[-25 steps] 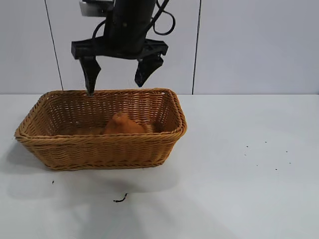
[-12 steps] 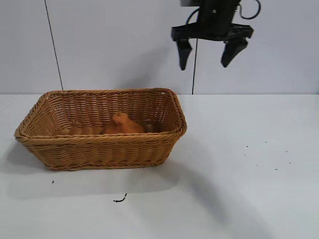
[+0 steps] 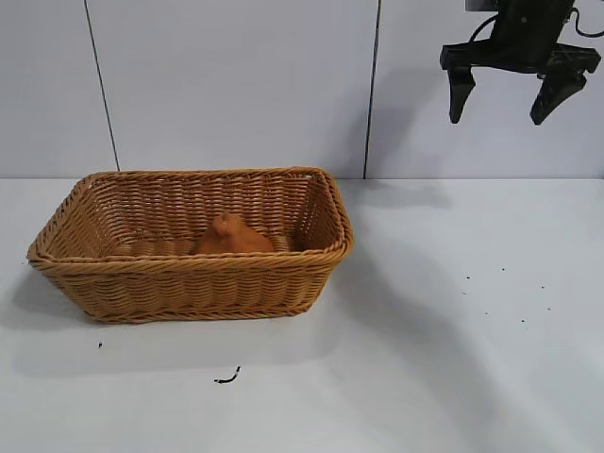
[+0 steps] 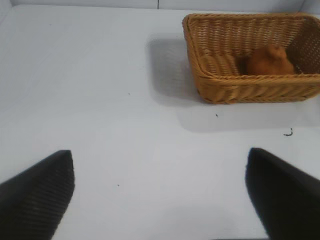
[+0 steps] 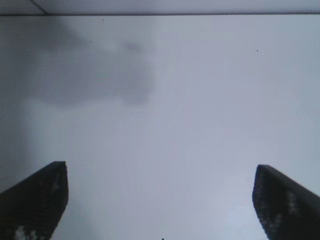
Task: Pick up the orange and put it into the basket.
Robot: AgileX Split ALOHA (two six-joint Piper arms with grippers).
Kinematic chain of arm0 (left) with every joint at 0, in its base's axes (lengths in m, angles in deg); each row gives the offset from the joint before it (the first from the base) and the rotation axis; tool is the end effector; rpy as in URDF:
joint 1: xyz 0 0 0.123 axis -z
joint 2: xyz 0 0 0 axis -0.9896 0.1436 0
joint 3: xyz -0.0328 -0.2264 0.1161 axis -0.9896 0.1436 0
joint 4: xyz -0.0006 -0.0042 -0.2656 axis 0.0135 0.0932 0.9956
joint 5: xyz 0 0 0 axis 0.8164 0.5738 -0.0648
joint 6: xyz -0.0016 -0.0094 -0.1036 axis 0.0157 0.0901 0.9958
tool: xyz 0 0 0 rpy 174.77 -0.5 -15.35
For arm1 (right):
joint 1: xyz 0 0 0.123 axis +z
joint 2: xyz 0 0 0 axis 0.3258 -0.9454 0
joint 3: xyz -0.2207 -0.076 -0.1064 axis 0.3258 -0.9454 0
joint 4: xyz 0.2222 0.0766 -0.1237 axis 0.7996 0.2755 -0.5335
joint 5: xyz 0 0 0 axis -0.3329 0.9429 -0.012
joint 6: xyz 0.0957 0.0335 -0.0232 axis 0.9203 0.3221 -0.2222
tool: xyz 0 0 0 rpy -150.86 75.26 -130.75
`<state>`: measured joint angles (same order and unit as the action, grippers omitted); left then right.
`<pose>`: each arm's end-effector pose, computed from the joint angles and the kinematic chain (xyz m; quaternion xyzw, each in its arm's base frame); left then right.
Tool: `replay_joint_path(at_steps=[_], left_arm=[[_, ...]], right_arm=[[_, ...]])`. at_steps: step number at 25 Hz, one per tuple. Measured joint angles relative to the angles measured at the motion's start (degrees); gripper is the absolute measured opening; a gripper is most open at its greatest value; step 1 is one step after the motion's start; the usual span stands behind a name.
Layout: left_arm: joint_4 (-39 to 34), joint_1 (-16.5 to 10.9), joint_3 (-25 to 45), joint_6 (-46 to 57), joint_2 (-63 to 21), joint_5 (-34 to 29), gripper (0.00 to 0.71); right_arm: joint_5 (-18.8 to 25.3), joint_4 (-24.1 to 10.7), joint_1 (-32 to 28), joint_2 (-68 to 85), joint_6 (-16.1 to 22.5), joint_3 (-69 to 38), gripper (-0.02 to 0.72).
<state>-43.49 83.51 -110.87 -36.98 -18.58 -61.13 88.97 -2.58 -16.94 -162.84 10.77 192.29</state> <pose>0.0467 -0.0015 0.2786 -0.0049 0.8520 -0.0191 0.5232 0.4885 0.0120 0.2024 0.0122 0.9877 -0.0206 0.1546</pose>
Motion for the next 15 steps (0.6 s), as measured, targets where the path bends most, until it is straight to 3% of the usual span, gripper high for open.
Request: replay_joint_path(at_steps=[7, 15], left_arm=[[0.0, 0.0, 0.0, 0.0, 0.0, 0.0, 0.666], [0.0, 0.0, 0.0, 0.0, 0.0, 0.0, 0.666]], right_arm=[[0.1, 0.3, 0.0, 17.2, 0.0, -24.3, 0.694], [0.1, 3.4, 0.0, 43.8, -0.1, -50.6, 0.694]])
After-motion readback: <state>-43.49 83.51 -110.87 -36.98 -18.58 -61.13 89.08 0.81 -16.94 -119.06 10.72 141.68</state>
